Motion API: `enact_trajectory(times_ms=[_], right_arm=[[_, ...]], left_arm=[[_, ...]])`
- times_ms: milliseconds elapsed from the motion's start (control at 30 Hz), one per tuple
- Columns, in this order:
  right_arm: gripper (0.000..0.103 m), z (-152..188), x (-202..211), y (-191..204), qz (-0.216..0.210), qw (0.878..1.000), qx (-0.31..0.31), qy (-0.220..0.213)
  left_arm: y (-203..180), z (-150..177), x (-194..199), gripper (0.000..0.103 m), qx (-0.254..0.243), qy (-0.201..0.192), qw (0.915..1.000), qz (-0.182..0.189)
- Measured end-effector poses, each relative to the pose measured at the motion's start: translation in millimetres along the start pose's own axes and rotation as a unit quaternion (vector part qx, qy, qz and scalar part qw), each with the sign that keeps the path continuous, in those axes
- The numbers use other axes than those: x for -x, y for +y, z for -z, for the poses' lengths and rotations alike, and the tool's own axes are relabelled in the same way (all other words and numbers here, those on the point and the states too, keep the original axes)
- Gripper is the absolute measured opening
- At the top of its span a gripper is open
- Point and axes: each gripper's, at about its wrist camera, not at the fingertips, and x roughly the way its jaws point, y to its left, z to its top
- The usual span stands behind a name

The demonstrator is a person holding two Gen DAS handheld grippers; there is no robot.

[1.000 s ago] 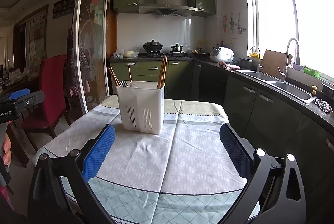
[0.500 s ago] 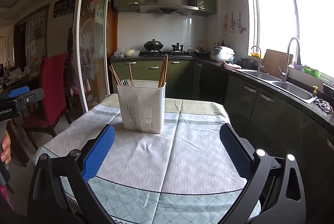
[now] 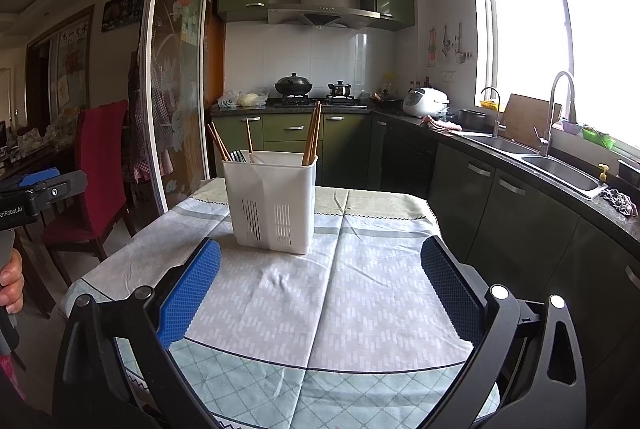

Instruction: Organize utensils

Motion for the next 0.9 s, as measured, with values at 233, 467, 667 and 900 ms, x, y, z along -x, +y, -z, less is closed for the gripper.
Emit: enact_trajectory(times_ms=[233, 467, 667, 900], right_arm=[[0.099, 0.5, -0.4, -0.1, 0.000, 1.000, 0.000, 0.000], [0.099, 2.0, -1.3, -0.5, -0.001, 1.000, 0.000, 0.001], [0.099, 2.0, -1.1, -0.5, -0.002, 1.000, -0.001, 0.001], [0.099, 3.6, -2.3, -0.5, -0.002, 1.000, -0.002, 0.001]], left_arm=[[1.1, 1.6, 2.0, 0.097, -0.002, -0.009, 0.9989, -0.045], [1.0, 3.3, -1.6, 0.097, -0.010, 0.003, 0.9987, -0.050], [-1.4, 4.2, -1.3, 0.097, -0.013, 0.004, 0.9987, -0.049], [-2.9, 4.1, -0.2, 0.097, -0.020, 0.003, 0.9989, -0.043]])
